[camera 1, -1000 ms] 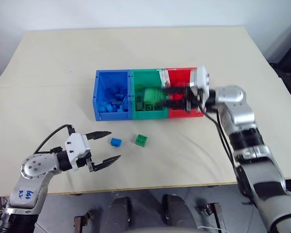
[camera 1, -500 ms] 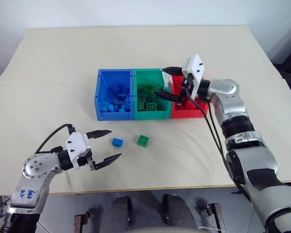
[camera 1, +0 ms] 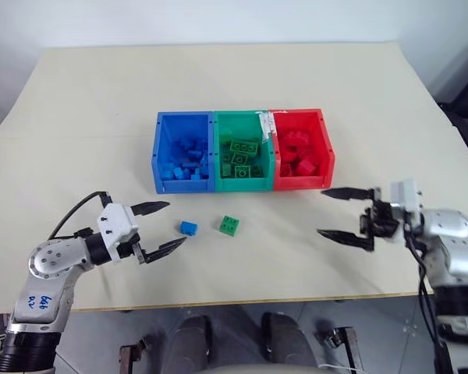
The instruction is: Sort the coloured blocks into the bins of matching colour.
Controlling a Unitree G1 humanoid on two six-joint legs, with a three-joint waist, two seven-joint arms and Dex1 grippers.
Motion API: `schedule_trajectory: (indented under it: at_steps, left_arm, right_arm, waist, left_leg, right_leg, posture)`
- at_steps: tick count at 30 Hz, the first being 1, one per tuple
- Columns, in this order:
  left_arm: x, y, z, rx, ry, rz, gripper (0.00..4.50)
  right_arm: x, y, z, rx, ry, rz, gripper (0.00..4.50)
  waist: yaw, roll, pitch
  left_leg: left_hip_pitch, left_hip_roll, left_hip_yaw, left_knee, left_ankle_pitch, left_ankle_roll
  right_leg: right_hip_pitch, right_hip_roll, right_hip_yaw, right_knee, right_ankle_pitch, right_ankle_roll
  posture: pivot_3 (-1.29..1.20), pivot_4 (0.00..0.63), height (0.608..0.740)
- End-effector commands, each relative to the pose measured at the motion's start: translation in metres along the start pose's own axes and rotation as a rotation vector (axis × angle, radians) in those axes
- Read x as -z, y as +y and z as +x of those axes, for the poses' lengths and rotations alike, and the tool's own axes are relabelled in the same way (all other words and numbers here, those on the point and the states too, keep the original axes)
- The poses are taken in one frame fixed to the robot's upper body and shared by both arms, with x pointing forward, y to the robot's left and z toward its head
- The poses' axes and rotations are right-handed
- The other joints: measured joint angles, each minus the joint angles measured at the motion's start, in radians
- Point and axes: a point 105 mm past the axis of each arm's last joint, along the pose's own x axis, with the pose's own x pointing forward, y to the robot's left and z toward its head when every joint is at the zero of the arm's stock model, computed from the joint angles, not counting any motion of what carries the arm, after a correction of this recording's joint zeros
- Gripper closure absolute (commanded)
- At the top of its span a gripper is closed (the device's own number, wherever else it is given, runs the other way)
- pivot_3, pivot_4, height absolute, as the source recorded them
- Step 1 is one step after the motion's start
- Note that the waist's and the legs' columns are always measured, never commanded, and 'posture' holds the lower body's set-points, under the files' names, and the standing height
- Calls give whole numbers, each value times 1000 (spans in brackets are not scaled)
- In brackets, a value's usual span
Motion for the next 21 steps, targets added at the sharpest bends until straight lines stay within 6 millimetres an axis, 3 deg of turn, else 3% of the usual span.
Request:
schedule_trajectory:
  at_steps: [1, 7, 10, 15, 21]
  left_arm:
    - [-3, 11, -18, -7, 17, 29, 0]
    - [-3, 9, -27, 70, 34, 16, 0]
    - [-13, 7, -18, 104, 10, 24, 0]
    - [-40, -22, 36, 289, -60, 92, 0]
    - [-40, -39, 96, 404, -1, 157, 0]
  right_arm:
    - [-9, 15, -12, -14, 1, -34, 24]
    - [5, 19, -23, 45, 7, -36, 24]
    - [4, 17, -22, 43, 3, -42, 24]
    - [-5, 10, -13, 28, -6, -53, 24]
    - [-13, 5, -9, 29, -1, -76, 24]
  waist:
    - [0, 0, 0]
    - [3, 0, 0]
    - [4, 0, 0]
    - [23, 0, 0]
    - [32, -1, 0]
  left_leg:
    - [1, 0, 0, 0, 0, 0]
    - [8, 0, 5, -1, 0, 0]
    - [9, 1, 6, -1, -1, 0]
    - [9, 1, 6, 0, -1, 0]
    - [9, 0, 7, 1, -1, 0]
  right_leg:
    - [0, 0, 0, 0, 0, 0]
    - [4, -1, 6, -1, 0, 0]
    - [4, -1, 7, -1, 0, 0]
    - [4, -2, 8, 0, 0, 1]
    - [3, 0, 8, 0, 1, 1]
  posture:
    - [0, 150, 740]
    - [0, 150, 740]
    - [0, 150, 740]
    - [0, 150, 740]
    - [0, 150, 740]
